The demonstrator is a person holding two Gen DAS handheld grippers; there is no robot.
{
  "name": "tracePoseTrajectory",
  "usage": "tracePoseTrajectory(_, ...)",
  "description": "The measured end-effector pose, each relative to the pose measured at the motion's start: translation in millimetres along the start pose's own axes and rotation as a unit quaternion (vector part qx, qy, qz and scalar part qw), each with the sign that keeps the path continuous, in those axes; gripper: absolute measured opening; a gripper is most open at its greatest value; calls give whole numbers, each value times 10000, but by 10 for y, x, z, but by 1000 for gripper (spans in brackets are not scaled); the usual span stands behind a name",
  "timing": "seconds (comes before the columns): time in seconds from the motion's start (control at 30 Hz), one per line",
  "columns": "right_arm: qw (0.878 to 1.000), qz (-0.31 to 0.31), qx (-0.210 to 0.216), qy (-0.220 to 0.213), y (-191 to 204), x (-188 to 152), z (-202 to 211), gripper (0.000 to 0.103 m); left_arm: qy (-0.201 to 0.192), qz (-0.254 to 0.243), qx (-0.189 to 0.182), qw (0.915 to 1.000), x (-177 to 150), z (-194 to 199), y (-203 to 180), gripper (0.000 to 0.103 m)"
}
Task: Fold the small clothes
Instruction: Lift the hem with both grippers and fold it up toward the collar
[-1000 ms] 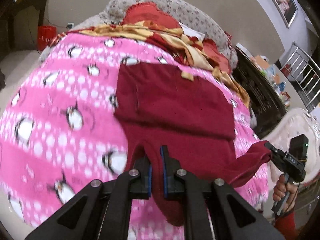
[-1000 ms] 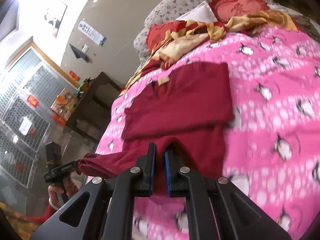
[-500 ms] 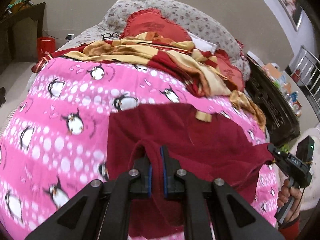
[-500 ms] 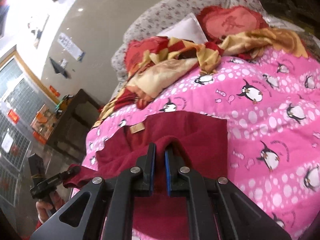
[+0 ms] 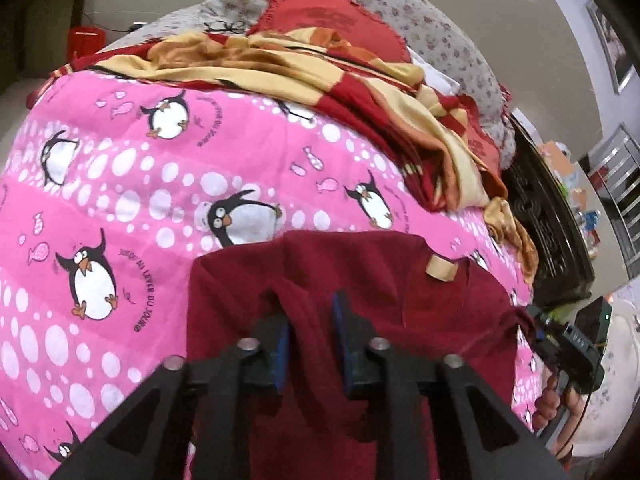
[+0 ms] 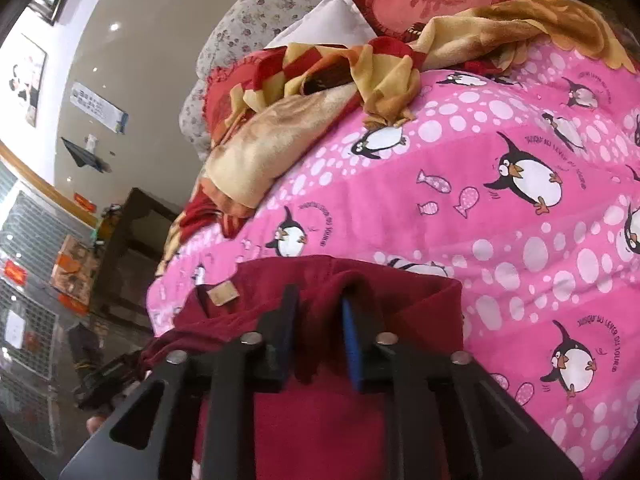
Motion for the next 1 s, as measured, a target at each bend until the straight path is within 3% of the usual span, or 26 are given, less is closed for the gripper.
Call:
tracePoseTrajectory(0.07,9992,127,-106,-351,41,-40,178,47,-49,-111,-136,9998,-36,70,-29,45)
tracePoseTrajectory(0.13,9972,239,-271,-655,62,-77,373,48,-79,-121,-221,9997,-67,124,-61,51)
tracePoseTrajectory(0.2,9965,384,-255,-700,106,-130,473,48,-213,-88,-221,9995,-106,197,-79,67)
tracePoseTrajectory(0.27,9946,751,-343,-632,219,-221,472,48,-607,-53,-70,9981,-146,322,-82,84)
tracePoseTrajectory(0.33,9916,1072,-518,-516,341,-296,384,44,-897,-13,-88,9959,-150,421,-70,90)
tracePoseTrajectory(0.43,9869,1452,-646,-290,508,-329,149,43,-885,27,-81,9960,-124,404,-66,90)
tracePoseTrajectory(0.53,9833,1594,-870,-142,614,-233,-154,43,-666,-110,209,9975,-106,218,-125,90)
tracePoseTrajectory(0.63,9826,1423,-1179,-171,578,-33,-403,43,-393,-111,631,9972,-42,-94,-120,90)
tracePoseTrajectory(0.73,9872,1095,-1137,-222,440,153,-538,40,-10,25,971,9953,41,-388,-14,89)
tracePoseTrajectory(0.87,9895,1071,-966,-112,436,199,-444,40,-35,-51,835,9965,18,-341,11,89)
tracePoseTrajectory(1.0,9888,1151,-949,-54,402,-54,-96,40,-93,-232,551,9982,-189,-86,25,89)
Point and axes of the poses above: each gripper's, at about its wrist camera, not at the fingertips, and z roughly against the way its jaws point, y to its left, x to its top, the point moved 1 cm from there along -z, roughly the way its jaws point, and after that the axes turned 13 degrees about y, right-handed, at the moved point
